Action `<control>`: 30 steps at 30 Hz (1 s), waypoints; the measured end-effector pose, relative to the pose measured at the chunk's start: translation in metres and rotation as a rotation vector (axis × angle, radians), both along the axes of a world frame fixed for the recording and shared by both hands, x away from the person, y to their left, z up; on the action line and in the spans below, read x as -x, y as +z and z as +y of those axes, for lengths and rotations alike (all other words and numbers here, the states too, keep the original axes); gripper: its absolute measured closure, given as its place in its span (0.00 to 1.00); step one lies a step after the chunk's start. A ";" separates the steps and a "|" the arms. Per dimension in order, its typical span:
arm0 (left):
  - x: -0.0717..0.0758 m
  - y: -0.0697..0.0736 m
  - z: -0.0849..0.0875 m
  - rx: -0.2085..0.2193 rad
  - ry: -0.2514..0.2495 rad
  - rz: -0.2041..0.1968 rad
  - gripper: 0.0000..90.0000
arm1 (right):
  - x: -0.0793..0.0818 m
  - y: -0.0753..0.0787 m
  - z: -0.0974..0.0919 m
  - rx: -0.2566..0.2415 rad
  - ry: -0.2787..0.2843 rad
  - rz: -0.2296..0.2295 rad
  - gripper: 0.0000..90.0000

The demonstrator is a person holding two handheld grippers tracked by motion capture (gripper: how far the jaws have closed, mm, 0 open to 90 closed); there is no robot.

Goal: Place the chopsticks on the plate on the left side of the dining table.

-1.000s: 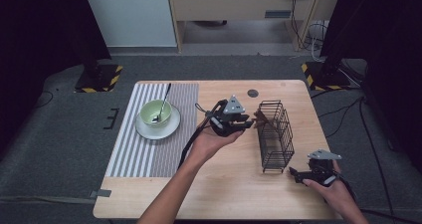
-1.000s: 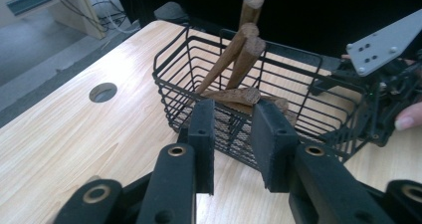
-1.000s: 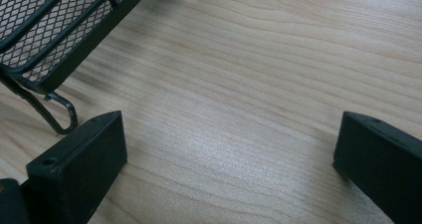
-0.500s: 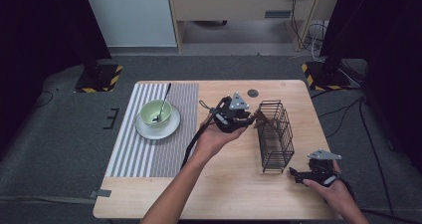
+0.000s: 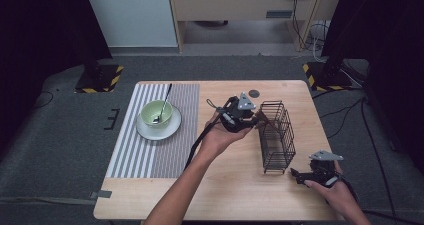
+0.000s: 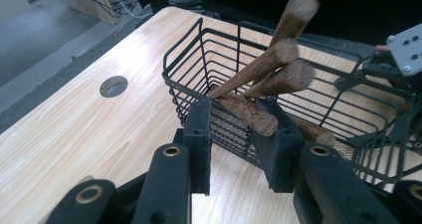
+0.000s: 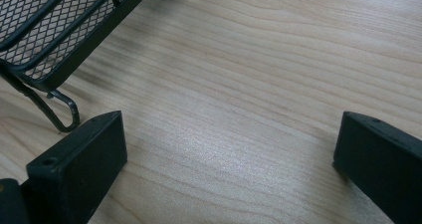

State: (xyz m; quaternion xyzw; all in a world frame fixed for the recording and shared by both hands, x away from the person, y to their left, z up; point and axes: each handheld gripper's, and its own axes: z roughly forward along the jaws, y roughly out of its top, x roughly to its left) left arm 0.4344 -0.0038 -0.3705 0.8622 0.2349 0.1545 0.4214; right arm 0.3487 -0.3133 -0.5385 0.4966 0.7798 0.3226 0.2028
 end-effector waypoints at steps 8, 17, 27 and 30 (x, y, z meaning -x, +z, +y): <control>-0.004 -0.003 -0.004 -0.005 0.001 0.000 0.74 | 0.000 0.000 0.000 -0.001 0.001 0.001 0.00; -0.002 -0.001 -0.005 -0.007 -0.004 -0.010 0.75 | 0.000 0.000 0.000 -0.002 0.000 0.001 0.00; 0.001 0.000 -0.006 -0.015 -0.031 -0.013 0.87 | 0.000 0.000 0.000 -0.001 0.002 0.001 0.00; 0.002 0.001 -0.006 -0.019 -0.029 -0.021 0.89 | 0.000 0.000 0.000 -0.001 0.001 0.001 0.00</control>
